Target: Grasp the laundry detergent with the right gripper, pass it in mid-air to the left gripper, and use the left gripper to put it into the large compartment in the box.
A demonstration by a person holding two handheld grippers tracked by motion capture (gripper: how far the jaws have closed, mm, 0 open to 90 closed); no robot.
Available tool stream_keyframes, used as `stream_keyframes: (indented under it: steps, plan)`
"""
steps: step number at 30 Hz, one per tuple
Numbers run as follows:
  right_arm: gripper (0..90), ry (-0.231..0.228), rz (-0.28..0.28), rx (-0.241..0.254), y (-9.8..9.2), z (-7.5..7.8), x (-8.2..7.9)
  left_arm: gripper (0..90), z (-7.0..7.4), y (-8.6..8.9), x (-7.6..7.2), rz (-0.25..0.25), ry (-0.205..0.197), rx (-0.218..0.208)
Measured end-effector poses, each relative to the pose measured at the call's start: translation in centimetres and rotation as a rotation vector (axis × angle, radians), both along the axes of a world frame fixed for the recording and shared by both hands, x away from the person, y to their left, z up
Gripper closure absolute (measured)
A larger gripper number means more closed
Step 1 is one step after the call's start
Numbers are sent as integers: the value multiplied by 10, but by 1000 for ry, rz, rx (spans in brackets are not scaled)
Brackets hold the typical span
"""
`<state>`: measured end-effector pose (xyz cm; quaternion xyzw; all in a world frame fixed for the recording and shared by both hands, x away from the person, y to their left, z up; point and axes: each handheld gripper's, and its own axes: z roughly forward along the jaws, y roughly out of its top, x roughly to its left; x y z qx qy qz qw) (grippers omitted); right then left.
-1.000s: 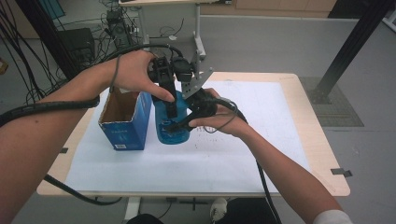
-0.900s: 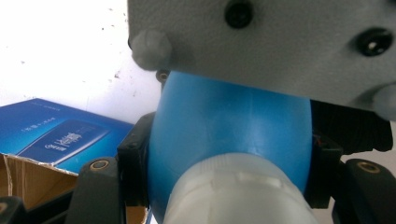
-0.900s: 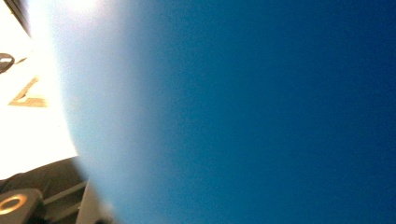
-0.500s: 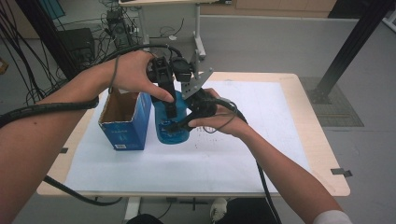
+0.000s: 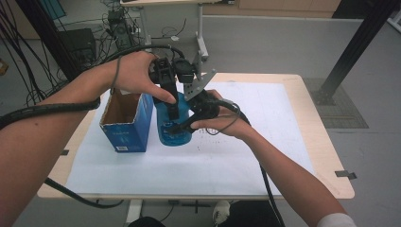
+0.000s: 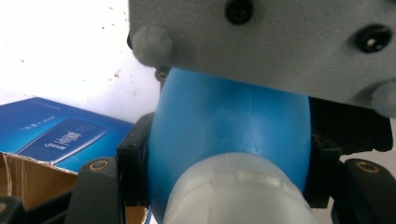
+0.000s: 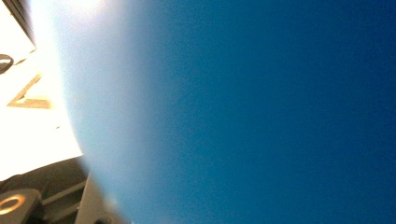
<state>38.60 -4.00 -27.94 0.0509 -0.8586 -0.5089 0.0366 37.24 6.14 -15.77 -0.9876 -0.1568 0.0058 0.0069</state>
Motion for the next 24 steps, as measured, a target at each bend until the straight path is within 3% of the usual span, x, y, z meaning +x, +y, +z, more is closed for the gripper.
stream_keyframes:
  steps: [11,14,17,20,24]
  plan:
    - [385,28,-5,4,-2,-2,0,364,0,0,0,1,6,3]
    - [359,-5,-22,-4,-5,-2,-1,365,0,1,1,9,1,6]
    - [339,-3,-40,-18,-12,-2,-3,365,1,4,2,28,-4,-5]
    - [308,0,-67,-56,-22,-3,-2,365,3,7,5,33,-3,-2]
    - [137,66,-138,-134,-35,-8,0,365,5,9,5,72,-14,9]
